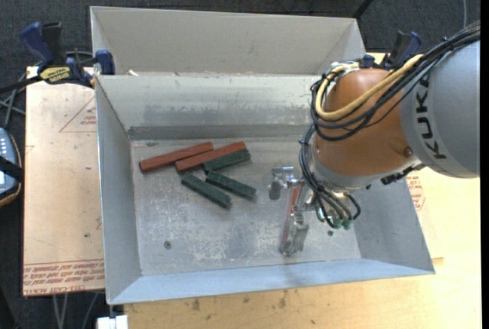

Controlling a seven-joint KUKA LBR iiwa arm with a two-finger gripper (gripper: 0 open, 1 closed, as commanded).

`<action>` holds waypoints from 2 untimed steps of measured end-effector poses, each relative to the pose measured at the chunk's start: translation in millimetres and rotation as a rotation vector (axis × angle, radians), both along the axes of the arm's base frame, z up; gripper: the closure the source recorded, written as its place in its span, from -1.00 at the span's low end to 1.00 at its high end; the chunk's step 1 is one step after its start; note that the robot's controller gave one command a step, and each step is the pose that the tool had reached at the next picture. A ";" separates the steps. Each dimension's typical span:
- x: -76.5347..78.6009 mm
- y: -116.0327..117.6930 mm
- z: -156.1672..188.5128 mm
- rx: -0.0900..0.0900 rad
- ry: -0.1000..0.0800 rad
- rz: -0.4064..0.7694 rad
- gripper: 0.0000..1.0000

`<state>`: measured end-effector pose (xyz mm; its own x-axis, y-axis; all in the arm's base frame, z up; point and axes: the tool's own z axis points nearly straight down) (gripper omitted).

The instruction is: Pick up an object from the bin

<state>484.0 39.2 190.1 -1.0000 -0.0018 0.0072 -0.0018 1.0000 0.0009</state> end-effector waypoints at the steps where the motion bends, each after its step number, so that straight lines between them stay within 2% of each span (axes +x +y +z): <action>1: 1.7 -0.3 3.1 0.000 -0.007 -0.002 -1.00; 2: 9.8 -13.1 -30.4 0.001 -0.016 0.138 -1.00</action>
Offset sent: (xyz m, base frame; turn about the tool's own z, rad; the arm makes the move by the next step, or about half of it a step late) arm 0.0221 -0.0499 -0.1201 -0.4490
